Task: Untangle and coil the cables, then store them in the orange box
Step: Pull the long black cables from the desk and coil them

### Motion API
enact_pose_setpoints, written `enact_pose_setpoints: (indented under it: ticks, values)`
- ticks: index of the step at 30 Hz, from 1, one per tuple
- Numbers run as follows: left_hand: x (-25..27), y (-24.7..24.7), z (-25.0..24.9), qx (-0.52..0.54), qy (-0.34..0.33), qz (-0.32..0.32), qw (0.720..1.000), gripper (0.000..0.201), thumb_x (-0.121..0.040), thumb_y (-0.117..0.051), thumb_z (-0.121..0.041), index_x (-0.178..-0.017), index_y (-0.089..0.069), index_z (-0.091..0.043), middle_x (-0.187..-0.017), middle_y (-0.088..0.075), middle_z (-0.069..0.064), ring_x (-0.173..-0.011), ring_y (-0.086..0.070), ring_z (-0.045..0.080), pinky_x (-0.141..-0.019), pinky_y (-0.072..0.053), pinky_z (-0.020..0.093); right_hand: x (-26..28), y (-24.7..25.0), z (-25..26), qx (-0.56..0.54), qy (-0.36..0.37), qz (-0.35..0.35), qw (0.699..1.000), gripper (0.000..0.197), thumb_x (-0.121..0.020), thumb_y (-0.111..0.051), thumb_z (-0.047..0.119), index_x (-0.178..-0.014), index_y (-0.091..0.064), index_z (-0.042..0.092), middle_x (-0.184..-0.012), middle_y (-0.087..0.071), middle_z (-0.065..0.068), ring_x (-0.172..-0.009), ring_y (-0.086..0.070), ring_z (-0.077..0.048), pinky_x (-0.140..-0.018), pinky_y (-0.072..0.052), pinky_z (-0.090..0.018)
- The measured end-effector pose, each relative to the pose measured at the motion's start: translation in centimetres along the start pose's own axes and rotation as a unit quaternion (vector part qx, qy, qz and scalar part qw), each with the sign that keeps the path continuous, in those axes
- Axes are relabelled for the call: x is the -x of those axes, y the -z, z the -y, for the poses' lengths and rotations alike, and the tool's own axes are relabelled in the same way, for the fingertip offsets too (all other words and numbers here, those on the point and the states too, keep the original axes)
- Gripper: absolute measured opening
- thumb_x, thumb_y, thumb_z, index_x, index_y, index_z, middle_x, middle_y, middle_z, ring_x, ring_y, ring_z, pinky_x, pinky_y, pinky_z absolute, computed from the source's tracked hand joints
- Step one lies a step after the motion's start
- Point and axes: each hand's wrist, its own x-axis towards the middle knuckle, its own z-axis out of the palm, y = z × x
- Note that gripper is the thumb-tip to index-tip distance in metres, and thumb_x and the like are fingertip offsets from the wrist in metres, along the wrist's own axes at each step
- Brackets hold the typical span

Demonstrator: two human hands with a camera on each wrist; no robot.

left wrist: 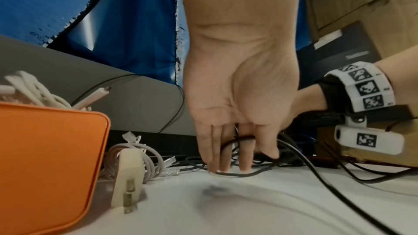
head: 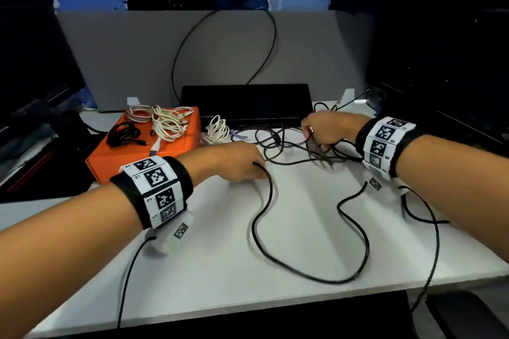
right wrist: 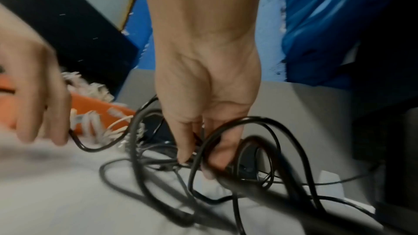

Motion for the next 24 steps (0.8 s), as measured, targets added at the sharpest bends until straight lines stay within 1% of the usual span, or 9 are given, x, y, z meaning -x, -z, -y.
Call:
enact_pose_setpoints:
  ticks: [2,4,7,10,14,18,20,21,24]
  values:
    - [-1.5,0.3,0.3,0.001,0.02,-0.051,0.999,0.026,-0.103,-0.055,-0.031,-0.119,-0.073,-0.021,-0.116,-0.072,-0.003,-0.103,-0.063,0.018,-0.086,-0.044,0.025,-0.3,1.8,-1.4,-0.047,-0.037,-0.082,0.995,0.021,-0.089,-0.061,0.001,-0.099,-0.071,0.016,-0.096,-0.071,-0.004,-0.092,-0.068,-0.028,-0.069,-0.042,-0.025]
    - [-2.9,0.7,0.7,-0.011,0.06,-0.08,0.995,0.029,-0.102,-0.054,-0.033,-0.114,-0.073,-0.015,-0.115,-0.071,0.004,-0.107,-0.064,0.025,-0.089,-0.05,0.032,-0.6,3.7,-2.9,-0.083,-0.054,-0.152,0.983,0.016,-0.093,-0.067,0.006,-0.105,-0.076,0.011,-0.099,-0.076,-0.007,-0.096,-0.069,-0.028,-0.075,-0.041,-0.024]
    - [-4.1,1.1,1.2,-0.021,0.101,-0.065,0.993,0.033,-0.1,-0.052,-0.035,-0.107,-0.071,-0.01,-0.108,-0.069,0.008,-0.102,-0.065,0.029,-0.089,-0.054,0.04,-0.2,6.8,-4.3,-0.121,-0.076,-0.218,0.965,0.017,-0.094,-0.068,0.007,-0.104,-0.08,0.012,-0.084,-0.071,-0.001,-0.082,-0.068,-0.021,-0.074,-0.042,-0.022]
    - [-4.2,1.4,1.0,-0.035,0.114,-0.033,0.992,0.037,-0.102,-0.05,-0.039,-0.11,-0.07,-0.009,-0.108,-0.067,0.008,-0.099,-0.063,0.028,-0.088,-0.054,0.04,0.7,10.2,-5.4,-0.146,-0.091,-0.267,0.948,0.015,-0.097,-0.069,0.009,-0.108,-0.079,0.013,-0.086,-0.068,0.001,-0.07,-0.061,-0.007,-0.073,-0.046,-0.022]
    - [-4.1,1.0,0.9,-0.021,0.109,-0.013,0.994,0.036,-0.1,-0.052,-0.038,-0.112,-0.072,-0.011,-0.111,-0.07,0.006,-0.103,-0.064,0.028,-0.092,-0.054,0.043,2.4,13.7,-7.1,-0.236,-0.112,-0.417,0.871,0.016,-0.103,-0.059,0.02,-0.11,-0.071,0.012,-0.098,-0.07,-0.007,-0.084,-0.072,-0.022,-0.073,-0.058,-0.032]
    - [-3.8,1.0,0.3,-0.01,0.098,0.021,0.995,0.035,-0.097,-0.048,-0.023,-0.126,-0.067,-0.018,-0.129,-0.065,-0.002,-0.12,-0.059,0.024,-0.101,-0.048,0.034,3.7,14.3,-7.0,-0.314,-0.082,-0.4,0.857,0.013,-0.106,-0.054,0.018,-0.103,-0.064,0.012,-0.084,-0.068,-0.01,-0.056,-0.068,-0.012,-0.047,-0.053,-0.023]
    - [-3.6,1.3,-0.3,0.006,0.093,0.03,0.995,0.04,-0.1,-0.045,-0.02,-0.136,-0.062,-0.021,-0.139,-0.057,-0.005,-0.129,-0.051,0.019,-0.102,-0.04,0.027,4.1,14.4,-6.9,-0.358,-0.076,-0.447,0.816,0.014,-0.106,-0.05,0.014,-0.098,-0.061,0.013,-0.081,-0.066,-0.011,-0.052,-0.065,-0.011,-0.043,-0.05,-0.023]
    - [-3.6,1.4,-0.4,0.016,0.089,0.031,0.995,0.041,-0.102,-0.043,-0.02,-0.138,-0.06,-0.022,-0.143,-0.054,-0.006,-0.131,-0.049,0.018,-0.104,-0.038,0.026,4.2,14.5,-6.8,-0.385,-0.076,-0.435,0.811,0.015,-0.106,-0.048,0.012,-0.096,-0.059,0.014,-0.079,-0.065,-0.008,-0.049,-0.064,-0.009,-0.043,-0.049,-0.023]
    - [-3.6,1.5,-0.6,0.025,0.079,0.044,0.996,0.039,-0.104,-0.041,-0.024,-0.137,-0.061,-0.021,-0.147,-0.053,-0.003,-0.133,-0.048,0.02,-0.109,-0.036,0.03,4.4,14.2,-6.0,-0.372,-0.061,-0.306,0.874,0.017,-0.108,-0.046,0.008,-0.099,-0.06,0.013,-0.082,-0.067,-0.006,-0.051,-0.069,-0.006,-0.048,-0.054,-0.024]
